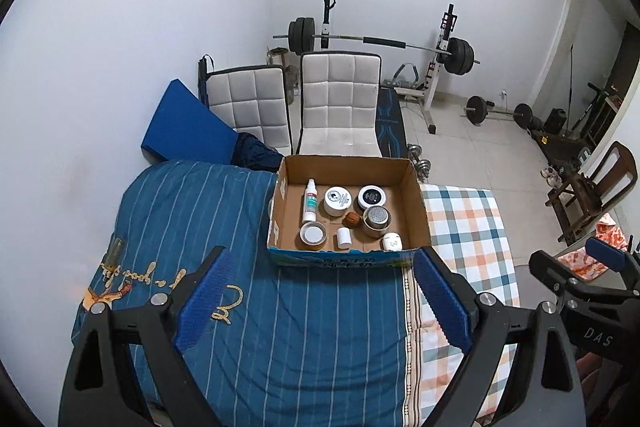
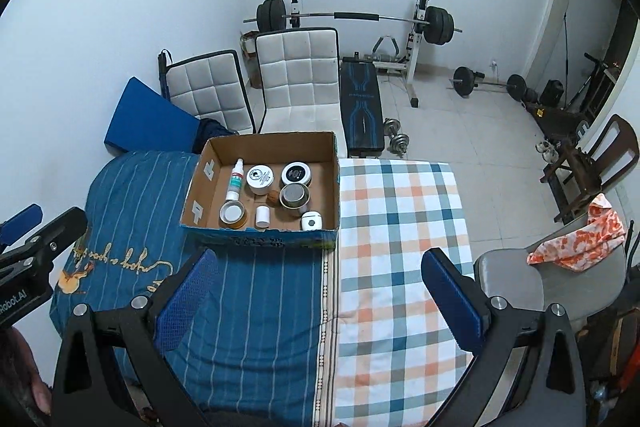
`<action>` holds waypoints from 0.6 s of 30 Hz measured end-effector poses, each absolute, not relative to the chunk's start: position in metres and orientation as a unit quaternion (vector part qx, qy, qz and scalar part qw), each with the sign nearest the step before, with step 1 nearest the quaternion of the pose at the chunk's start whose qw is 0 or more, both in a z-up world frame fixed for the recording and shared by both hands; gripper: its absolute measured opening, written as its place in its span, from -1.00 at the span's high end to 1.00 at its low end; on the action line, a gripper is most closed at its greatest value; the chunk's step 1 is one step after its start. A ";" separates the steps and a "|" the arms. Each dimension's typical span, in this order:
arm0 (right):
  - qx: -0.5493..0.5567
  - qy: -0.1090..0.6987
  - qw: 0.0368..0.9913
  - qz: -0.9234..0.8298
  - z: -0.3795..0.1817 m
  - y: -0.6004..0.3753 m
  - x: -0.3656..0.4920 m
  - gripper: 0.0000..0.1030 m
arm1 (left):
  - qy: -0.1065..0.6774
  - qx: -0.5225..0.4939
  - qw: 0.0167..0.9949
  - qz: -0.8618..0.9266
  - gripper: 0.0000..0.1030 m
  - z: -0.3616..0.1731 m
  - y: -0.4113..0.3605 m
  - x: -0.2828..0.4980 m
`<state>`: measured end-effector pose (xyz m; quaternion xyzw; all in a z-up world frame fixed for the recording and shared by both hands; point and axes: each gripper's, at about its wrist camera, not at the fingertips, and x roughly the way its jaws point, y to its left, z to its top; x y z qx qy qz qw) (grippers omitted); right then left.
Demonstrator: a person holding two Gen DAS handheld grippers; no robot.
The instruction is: Organize rigid objects
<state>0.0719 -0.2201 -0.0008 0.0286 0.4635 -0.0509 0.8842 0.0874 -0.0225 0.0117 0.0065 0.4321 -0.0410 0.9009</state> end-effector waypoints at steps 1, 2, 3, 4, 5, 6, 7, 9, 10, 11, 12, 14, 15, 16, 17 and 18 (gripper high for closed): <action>0.028 0.461 0.885 -0.054 0.001 -0.220 0.071 -1.00 | 0.432 0.007 0.901 -0.039 -0.80 0.012 -0.022 0.087; 0.026 0.459 0.886 -0.057 0.003 -0.220 0.070 -1.00 | 0.431 0.006 0.902 -0.039 -0.80 0.012 -0.021 0.086; 0.025 0.456 0.887 -0.059 0.004 -0.220 0.069 -1.00 | 0.429 0.004 0.902 -0.039 -0.80 0.012 -0.021 0.086; 0.026 0.454 0.889 -0.060 0.006 -0.220 0.069 -1.00 | 0.429 0.004 0.902 -0.038 -0.80 0.012 -0.021 0.085; 0.025 0.452 0.889 -0.061 0.008 -0.220 0.068 -1.00 | 0.429 0.003 0.902 -0.040 -0.80 0.013 -0.022 0.086; 0.022 0.450 0.891 -0.062 0.010 -0.219 0.067 -1.00 | 0.428 0.003 0.903 -0.040 -0.80 0.013 -0.022 0.085; 0.021 0.448 0.892 -0.063 0.012 -0.219 0.067 -1.00 | 0.429 0.005 0.903 -0.040 -0.80 0.012 -0.023 0.085; 0.022 0.443 0.894 -0.064 0.015 -0.218 0.066 -1.00 | 0.430 0.006 0.902 -0.041 -0.80 0.011 -0.023 0.082; 0.022 0.442 0.894 -0.064 0.016 -0.218 0.065 -1.00 | 0.429 0.007 0.902 -0.042 -0.80 0.011 -0.024 0.082; 0.022 0.440 0.896 -0.064 0.018 -0.218 0.064 -1.00 | 0.429 0.008 0.902 -0.042 -0.80 0.011 -0.024 0.081; 0.020 0.438 0.897 -0.066 0.019 -0.217 0.064 -1.00 | 0.429 0.007 0.902 -0.042 -0.80 0.011 -0.025 0.081; 0.020 0.436 0.897 -0.065 0.020 -0.216 0.064 -1.00 | 0.428 0.005 0.903 -0.042 -0.80 0.010 -0.024 0.080; 0.021 0.435 0.898 -0.064 0.020 -0.215 0.063 -1.00 | 0.427 0.006 0.903 -0.043 -0.80 0.010 -0.025 0.079; 0.019 0.435 0.898 -0.064 0.021 -0.215 0.063 -1.00 | 0.426 0.006 0.903 -0.044 -0.80 0.011 -0.025 0.078; 0.019 0.435 0.898 -0.064 0.021 -0.214 0.063 -1.00 | 0.426 0.007 0.904 -0.044 -0.80 0.011 -0.026 0.078; 0.022 0.435 0.898 -0.065 0.022 -0.215 0.062 -1.00 | 0.426 0.008 0.904 -0.045 -0.80 0.011 -0.026 0.077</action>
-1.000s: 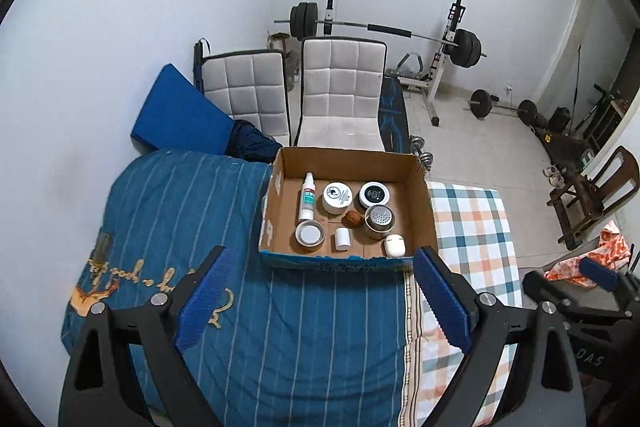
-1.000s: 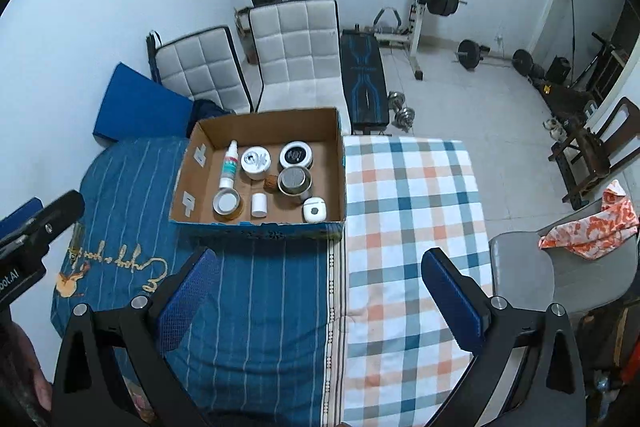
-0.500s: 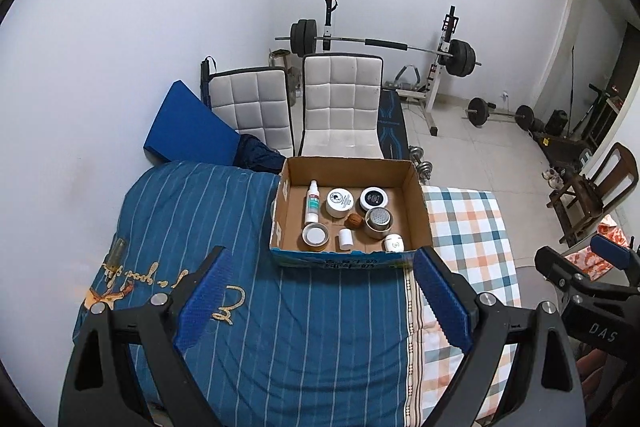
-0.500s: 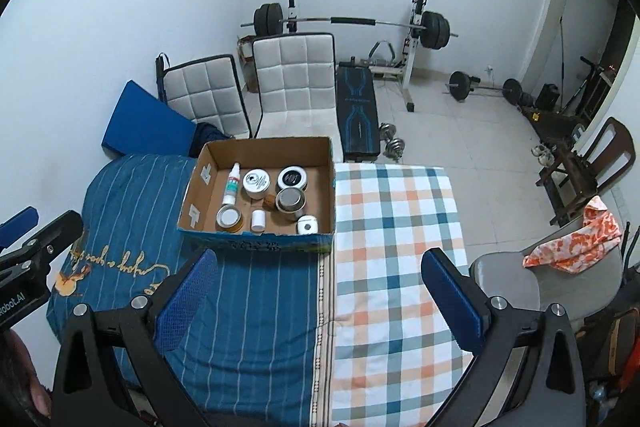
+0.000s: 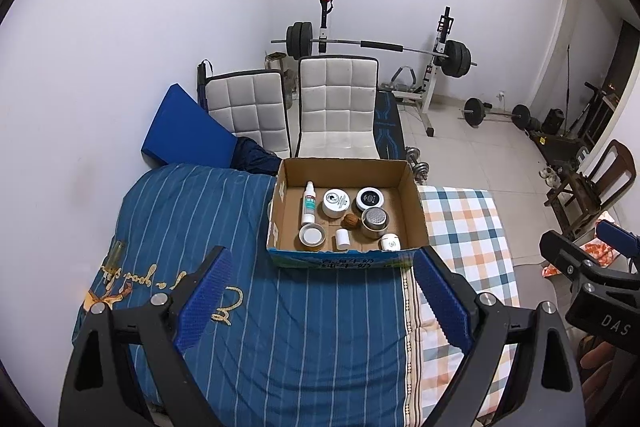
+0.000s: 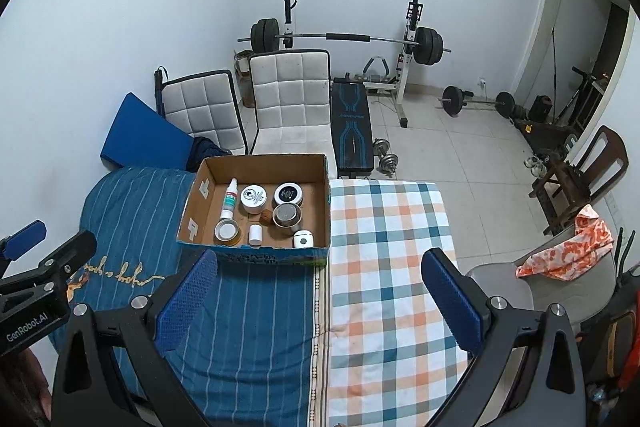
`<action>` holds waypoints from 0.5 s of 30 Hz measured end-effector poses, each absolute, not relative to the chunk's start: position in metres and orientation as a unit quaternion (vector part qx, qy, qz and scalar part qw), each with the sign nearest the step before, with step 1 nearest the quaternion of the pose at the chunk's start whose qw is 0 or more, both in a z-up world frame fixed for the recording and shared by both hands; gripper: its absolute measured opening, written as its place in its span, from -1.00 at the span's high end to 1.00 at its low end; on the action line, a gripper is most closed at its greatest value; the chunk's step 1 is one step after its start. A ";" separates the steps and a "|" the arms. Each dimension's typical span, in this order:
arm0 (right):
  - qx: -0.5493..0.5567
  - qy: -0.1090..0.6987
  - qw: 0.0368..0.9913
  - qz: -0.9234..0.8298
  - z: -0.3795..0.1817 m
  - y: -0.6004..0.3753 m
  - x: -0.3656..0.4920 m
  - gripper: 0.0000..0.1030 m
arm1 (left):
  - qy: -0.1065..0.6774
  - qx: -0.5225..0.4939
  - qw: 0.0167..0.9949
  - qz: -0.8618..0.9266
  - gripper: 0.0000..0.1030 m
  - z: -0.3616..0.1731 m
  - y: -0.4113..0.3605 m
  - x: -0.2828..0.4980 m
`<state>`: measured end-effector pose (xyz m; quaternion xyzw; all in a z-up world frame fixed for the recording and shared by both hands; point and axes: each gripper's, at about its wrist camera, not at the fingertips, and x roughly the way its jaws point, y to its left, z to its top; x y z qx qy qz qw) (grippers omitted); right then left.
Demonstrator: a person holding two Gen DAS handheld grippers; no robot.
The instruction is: Organize rigid objects
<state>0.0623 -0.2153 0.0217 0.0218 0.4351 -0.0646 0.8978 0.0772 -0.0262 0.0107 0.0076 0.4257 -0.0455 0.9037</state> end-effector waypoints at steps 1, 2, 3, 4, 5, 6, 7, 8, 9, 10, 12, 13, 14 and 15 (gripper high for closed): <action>0.022 0.435 0.898 -0.064 0.023 -0.215 0.062 -1.00 | 0.426 0.008 0.904 -0.046 -0.80 0.011 -0.026 0.077; 0.020 0.434 0.898 -0.064 0.023 -0.215 0.062 -1.00 | 0.425 0.007 0.904 -0.045 -0.80 0.011 -0.026 0.077; 0.019 0.434 0.898 -0.064 0.024 -0.214 0.063 -1.00 | 0.424 0.007 0.905 -0.046 -0.80 0.012 -0.026 0.076; 0.022 0.434 0.898 -0.063 0.024 -0.214 0.063 -1.00 | 0.424 0.007 0.904 -0.047 -0.80 0.013 -0.026 0.076; 0.022 0.434 0.898 -0.062 0.025 -0.214 0.063 -1.00 | 0.424 0.007 0.904 -0.047 -0.80 0.013 -0.026 0.076; 0.020 0.434 0.899 -0.063 0.025 -0.214 0.063 -1.00 | 0.424 0.007 0.904 -0.048 -0.80 0.014 -0.026 0.074; 0.020 0.434 0.898 -0.063 0.026 -0.215 0.064 -1.00 | 0.425 0.008 0.904 -0.048 -0.80 0.014 -0.026 0.075; 0.020 0.435 0.898 -0.060 0.027 -0.214 0.064 -1.00 | 0.426 0.008 0.903 -0.048 -0.80 0.014 -0.026 0.075; 0.021 0.435 0.898 -0.060 0.028 -0.214 0.064 -1.00 | 0.426 0.008 0.903 -0.049 -0.80 0.015 -0.025 0.076; 0.020 0.434 0.899 -0.061 0.028 -0.215 0.064 -1.00 | 0.426 0.008 0.903 -0.049 -0.80 0.015 -0.025 0.076; 0.021 0.434 0.899 -0.059 0.028 -0.215 0.064 -1.00 | 0.426 0.006 0.904 -0.049 -0.80 0.015 -0.025 0.076; 0.021 0.435 0.898 -0.058 0.029 -0.215 0.064 -1.00 | 0.425 0.005 0.904 -0.049 -0.80 0.015 -0.026 0.076; 0.021 0.435 0.898 -0.059 0.030 -0.215 0.064 -1.00 | 0.425 0.004 0.904 -0.049 -0.80 0.015 -0.026 0.077; 0.022 0.435 0.898 -0.059 0.030 -0.215 0.064 -1.00 | 0.426 0.002 0.903 -0.049 -0.80 0.014 -0.026 0.077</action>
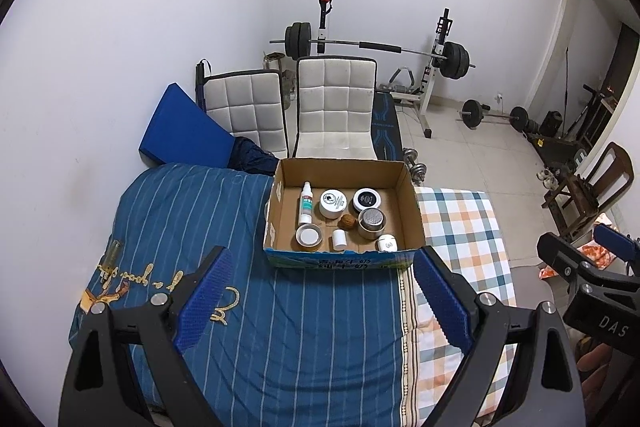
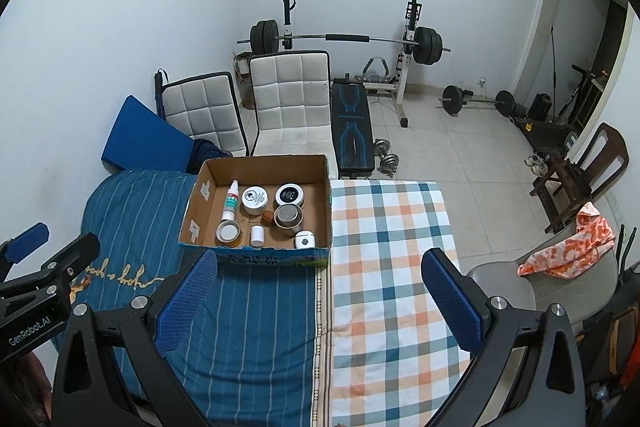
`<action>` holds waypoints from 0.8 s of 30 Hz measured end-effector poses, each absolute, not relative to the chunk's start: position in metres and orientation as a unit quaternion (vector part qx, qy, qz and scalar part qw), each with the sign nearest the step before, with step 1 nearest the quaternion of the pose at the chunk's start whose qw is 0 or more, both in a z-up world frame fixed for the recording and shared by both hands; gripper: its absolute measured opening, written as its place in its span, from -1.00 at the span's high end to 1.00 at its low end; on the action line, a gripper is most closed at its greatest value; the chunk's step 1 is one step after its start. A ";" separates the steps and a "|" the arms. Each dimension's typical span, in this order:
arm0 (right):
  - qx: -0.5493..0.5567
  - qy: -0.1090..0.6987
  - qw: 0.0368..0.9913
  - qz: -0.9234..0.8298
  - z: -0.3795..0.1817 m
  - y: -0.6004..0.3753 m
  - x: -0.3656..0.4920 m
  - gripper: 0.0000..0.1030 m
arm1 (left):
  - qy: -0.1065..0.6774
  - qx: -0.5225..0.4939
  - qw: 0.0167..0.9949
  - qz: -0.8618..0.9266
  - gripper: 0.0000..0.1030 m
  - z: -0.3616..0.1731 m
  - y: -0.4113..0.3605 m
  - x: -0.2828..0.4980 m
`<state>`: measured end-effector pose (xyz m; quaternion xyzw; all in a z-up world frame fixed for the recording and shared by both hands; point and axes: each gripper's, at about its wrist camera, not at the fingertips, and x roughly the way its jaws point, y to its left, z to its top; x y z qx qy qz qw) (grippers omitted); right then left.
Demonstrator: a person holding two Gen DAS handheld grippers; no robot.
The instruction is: Organize rigid objects
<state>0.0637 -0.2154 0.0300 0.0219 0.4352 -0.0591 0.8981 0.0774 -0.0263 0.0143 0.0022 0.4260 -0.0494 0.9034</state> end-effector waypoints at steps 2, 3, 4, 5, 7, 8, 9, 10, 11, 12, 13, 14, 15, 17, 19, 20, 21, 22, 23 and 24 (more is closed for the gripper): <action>0.022 0.436 0.898 -0.060 0.031 -0.215 0.063 -1.00 | 0.427 0.002 0.903 -0.049 -0.80 0.013 -0.027 0.078; 0.022 0.436 0.898 -0.060 0.031 -0.215 0.063 -1.00 | 0.427 0.003 0.903 -0.049 -0.80 0.014 -0.026 0.078; 0.023 0.436 0.898 -0.059 0.031 -0.215 0.063 -1.00 | 0.428 0.003 0.903 -0.050 -0.80 0.013 -0.027 0.078; 0.025 0.436 0.898 -0.060 0.030 -0.216 0.062 -1.00 | 0.429 0.002 0.902 -0.050 -0.80 0.013 -0.028 0.078; 0.024 0.436 0.898 -0.060 0.030 -0.216 0.062 -1.00 | 0.429 0.002 0.902 -0.050 -0.80 0.012 -0.029 0.077; 0.025 0.435 0.898 -0.060 0.030 -0.216 0.062 -1.00 | 0.429 0.003 0.902 -0.050 -0.80 0.012 -0.029 0.077; 0.024 0.435 0.898 -0.060 0.030 -0.216 0.062 -1.00 | 0.429 0.002 0.902 -0.049 -0.80 0.012 -0.029 0.077; 0.022 0.435 0.898 -0.060 0.029 -0.216 0.062 -1.00 | 0.429 0.002 0.902 -0.049 -0.80 0.012 -0.029 0.077; 0.024 0.434 0.898 -0.061 0.028 -0.216 0.061 -1.00 | 0.428 0.001 0.902 -0.050 -0.80 0.012 -0.029 0.077; 0.025 0.435 0.898 -0.060 0.027 -0.216 0.061 -1.00 | 0.427 0.001 0.903 -0.050 -0.80 0.012 -0.030 0.078; 0.024 0.435 0.898 -0.062 0.027 -0.216 0.061 -1.00 | 0.427 0.001 0.903 -0.050 -0.80 0.012 -0.030 0.078; 0.024 0.435 0.898 -0.062 0.027 -0.216 0.061 -1.00 | 0.427 0.001 0.903 -0.050 -0.80 0.012 -0.031 0.078; 0.024 0.434 0.898 -0.063 0.026 -0.217 0.060 -1.00 | 0.426 0.000 0.903 -0.050 -0.80 0.011 -0.031 0.078; 0.026 0.434 0.898 -0.063 0.025 -0.217 0.060 -1.00 | 0.426 0.000 0.903 -0.051 -0.80 0.011 -0.031 0.078; 0.026 0.433 0.899 -0.065 0.024 -0.217 0.060 -1.00 | 0.426 0.000 0.903 -0.051 -0.80 0.012 -0.031 0.079; 0.026 0.434 0.898 -0.063 0.024 -0.217 0.060 -1.00 | 0.425 0.000 0.904 -0.051 -0.80 0.012 -0.031 0.079; 0.025 0.433 0.899 -0.063 0.025 -0.217 0.060 -1.00 | 0.426 0.000 0.903 -0.051 -0.80 0.012 -0.031 0.079; 0.024 0.433 0.899 -0.064 0.025 -0.217 0.060 -1.00 | 0.426 -0.001 0.903 -0.051 -0.80 0.012 -0.031 0.079; 0.024 0.432 0.899 -0.064 0.024 -0.217 0.061 -1.00 | 0.426 -0.001 0.903 -0.051 -0.80 0.012 -0.030 0.079; 0.024 0.433 0.899 -0.064 0.024 -0.217 0.061 -1.00 | 0.426 0.000 0.903 -0.051 -0.80 0.012 -0.030 0.079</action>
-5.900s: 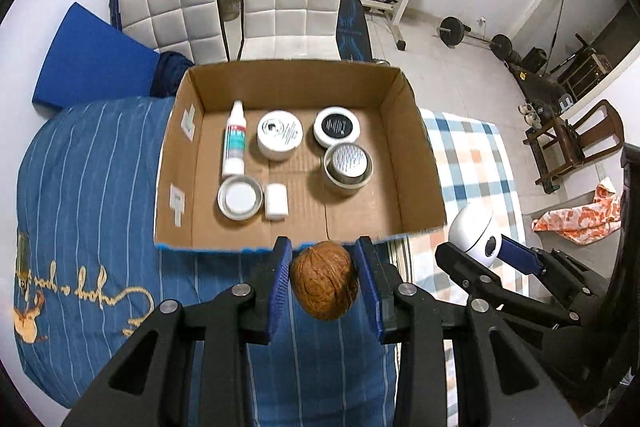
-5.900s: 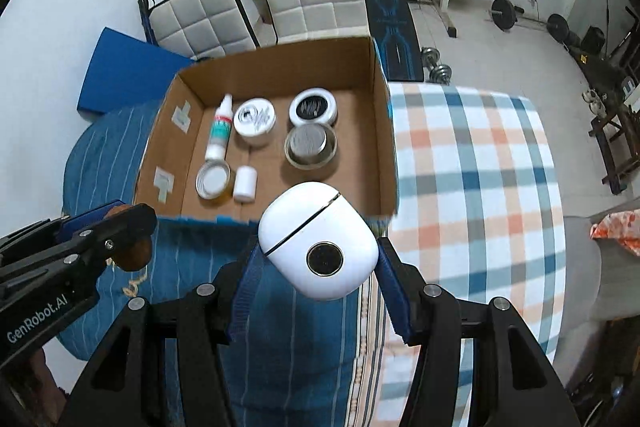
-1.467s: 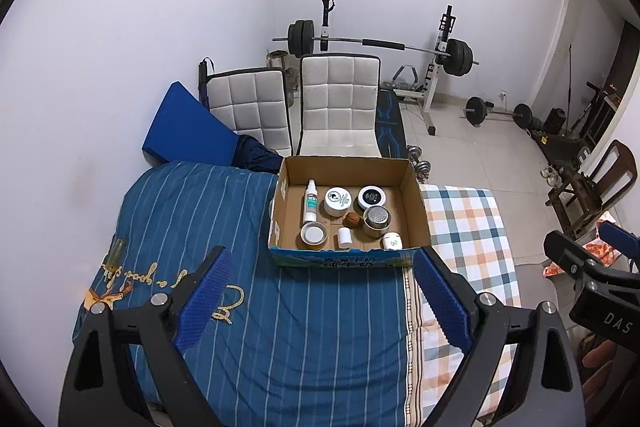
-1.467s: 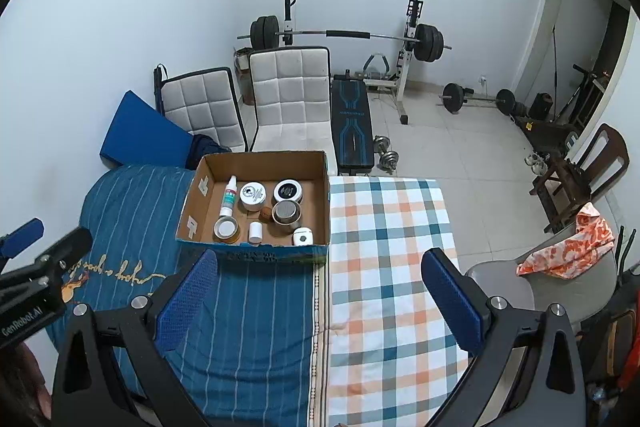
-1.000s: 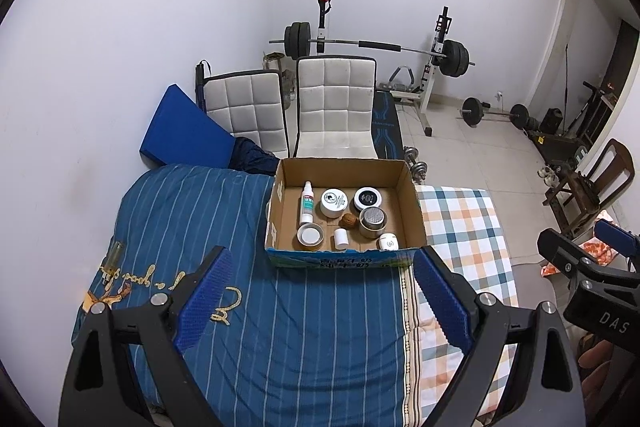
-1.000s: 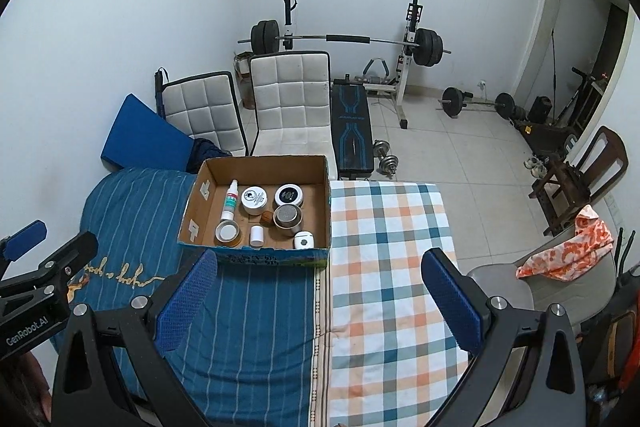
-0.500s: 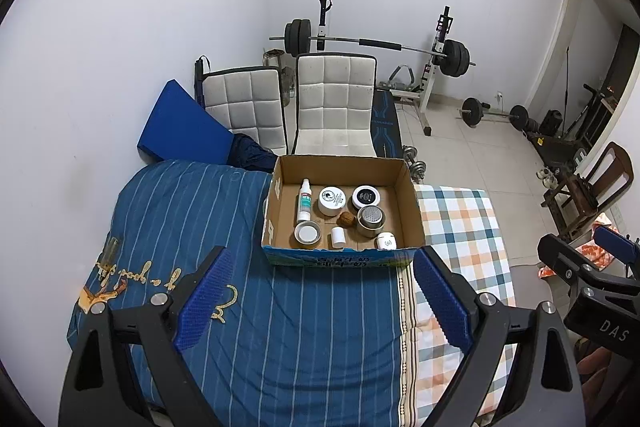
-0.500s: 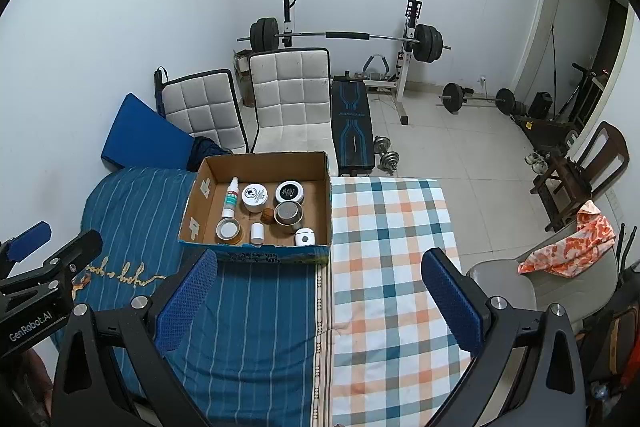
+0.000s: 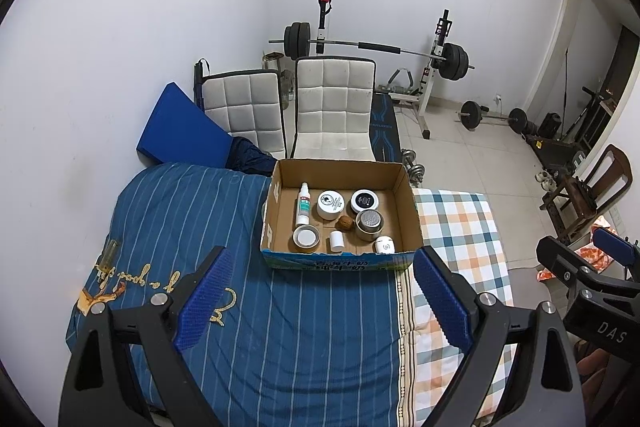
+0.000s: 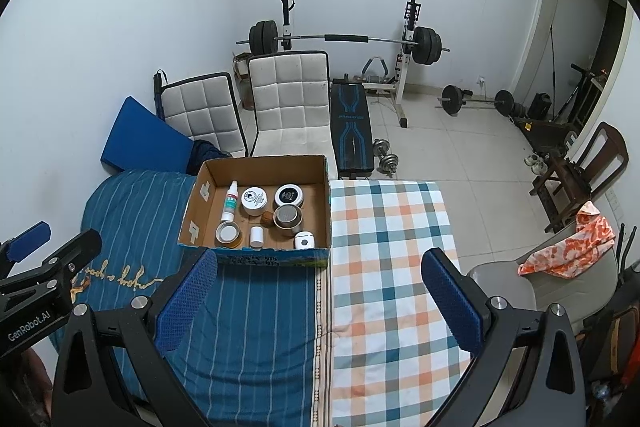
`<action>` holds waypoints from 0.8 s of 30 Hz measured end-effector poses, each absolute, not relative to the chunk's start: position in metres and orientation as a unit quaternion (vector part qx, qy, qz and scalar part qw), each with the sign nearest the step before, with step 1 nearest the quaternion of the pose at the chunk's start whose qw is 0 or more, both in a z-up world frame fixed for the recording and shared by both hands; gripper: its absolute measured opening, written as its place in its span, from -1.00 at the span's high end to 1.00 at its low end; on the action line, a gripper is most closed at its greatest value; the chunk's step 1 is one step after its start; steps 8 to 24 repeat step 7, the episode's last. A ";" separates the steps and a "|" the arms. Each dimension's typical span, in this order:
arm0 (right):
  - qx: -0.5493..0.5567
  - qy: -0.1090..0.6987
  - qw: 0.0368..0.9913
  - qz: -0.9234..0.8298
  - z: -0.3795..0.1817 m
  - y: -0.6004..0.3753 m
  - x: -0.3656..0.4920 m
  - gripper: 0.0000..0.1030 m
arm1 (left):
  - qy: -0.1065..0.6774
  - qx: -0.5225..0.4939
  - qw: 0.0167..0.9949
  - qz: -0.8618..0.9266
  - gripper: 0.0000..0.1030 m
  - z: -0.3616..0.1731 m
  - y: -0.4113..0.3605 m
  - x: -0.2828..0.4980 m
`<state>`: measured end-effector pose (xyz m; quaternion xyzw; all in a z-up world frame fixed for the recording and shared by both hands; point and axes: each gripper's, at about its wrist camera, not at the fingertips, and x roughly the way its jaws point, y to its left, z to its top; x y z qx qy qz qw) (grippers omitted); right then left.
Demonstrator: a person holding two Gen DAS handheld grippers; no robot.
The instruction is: Organize rigid objects
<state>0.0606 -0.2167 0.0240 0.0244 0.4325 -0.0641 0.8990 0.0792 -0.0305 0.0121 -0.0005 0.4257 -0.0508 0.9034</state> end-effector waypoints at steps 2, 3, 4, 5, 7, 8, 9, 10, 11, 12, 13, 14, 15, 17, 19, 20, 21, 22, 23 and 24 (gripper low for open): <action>0.024 0.433 0.899 -0.064 0.024 -0.217 0.061 -1.00 | 0.425 0.000 0.904 -0.051 -0.80 0.012 -0.030 0.079; 0.025 0.433 0.899 -0.064 0.024 -0.217 0.061 -1.00 | 0.425 -0.001 0.904 -0.050 -0.80 0.012 -0.030 0.079; 0.024 0.433 0.899 -0.064 0.024 -0.217 0.061 -1.00 | 0.423 0.000 0.905 -0.050 -0.80 0.013 -0.030 0.080; 0.024 0.433 0.899 -0.064 0.024 -0.217 0.061 -1.00 | 0.420 0.001 0.906 -0.048 -0.80 0.014 -0.029 0.080; 0.024 0.433 0.899 -0.062 0.024 -0.217 0.061 -1.00 | 0.418 0.001 0.907 -0.047 -0.80 0.015 -0.030 0.081; 0.024 0.433 0.899 -0.062 0.024 -0.217 0.061 -1.00 | 0.418 0.001 0.907 -0.047 -0.80 0.015 -0.030 0.081; 0.024 0.433 0.899 -0.062 0.024 -0.217 0.061 -1.00 | 0.418 0.001 0.907 -0.047 -0.80 0.015 -0.030 0.081; 0.024 0.433 0.899 -0.062 0.024 -0.217 0.061 -1.00 | 0.418 0.001 0.907 -0.047 -0.80 0.015 -0.030 0.081; 0.024 0.433 0.899 -0.062 0.024 -0.217 0.061 -1.00 | 0.418 0.001 0.907 -0.047 -0.80 0.015 -0.030 0.081; 0.024 0.433 0.899 -0.062 0.024 -0.217 0.061 -1.00 | 0.418 0.001 0.907 -0.047 -0.80 0.015 -0.030 0.081; 0.024 0.433 0.899 -0.062 0.024 -0.217 0.061 -1.00 | 0.418 0.001 0.907 -0.047 -0.80 0.015 -0.030 0.081; 0.024 0.433 0.899 -0.062 0.024 -0.217 0.061 -1.00 | 0.418 0.001 0.907 -0.047 -0.80 0.015 -0.030 0.081; 0.024 0.433 0.899 -0.062 0.024 -0.217 0.061 -1.00 | 0.418 0.001 0.907 -0.047 -0.80 0.015 -0.030 0.081; 0.024 0.433 0.899 -0.062 0.024 -0.217 0.061 -1.00 | 0.418 0.001 0.907 -0.047 -0.80 0.015 -0.030 0.081; 0.024 0.433 0.899 -0.062 0.024 -0.217 0.061 -1.00 | 0.418 0.001 0.907 -0.047 -0.80 0.015 -0.030 0.081; 0.024 0.433 0.899 -0.062 0.024 -0.217 0.061 -1.00 | 0.418 0.001 0.907 -0.047 -0.80 0.015 -0.030 0.081; 0.024 0.433 0.899 -0.062 0.024 -0.217 0.061 -1.00 | 0.418 0.001 0.907 -0.047 -0.80 0.015 -0.030 0.081; 0.024 0.433 0.899 -0.062 0.024 -0.217 0.061 -1.00 | 0.418 0.001 0.907 -0.047 -0.80 0.015 -0.030 0.081; 0.024 0.433 0.899 -0.062 0.024 -0.217 0.061 -1.00 | 0.418 0.001 0.907 -0.047 -0.80 0.015 -0.030 0.081; 0.024 0.433 0.899 -0.062 0.024 -0.217 0.061 -1.00 | 0.418 0.001 0.907 -0.047 -0.80 0.015 -0.030 0.081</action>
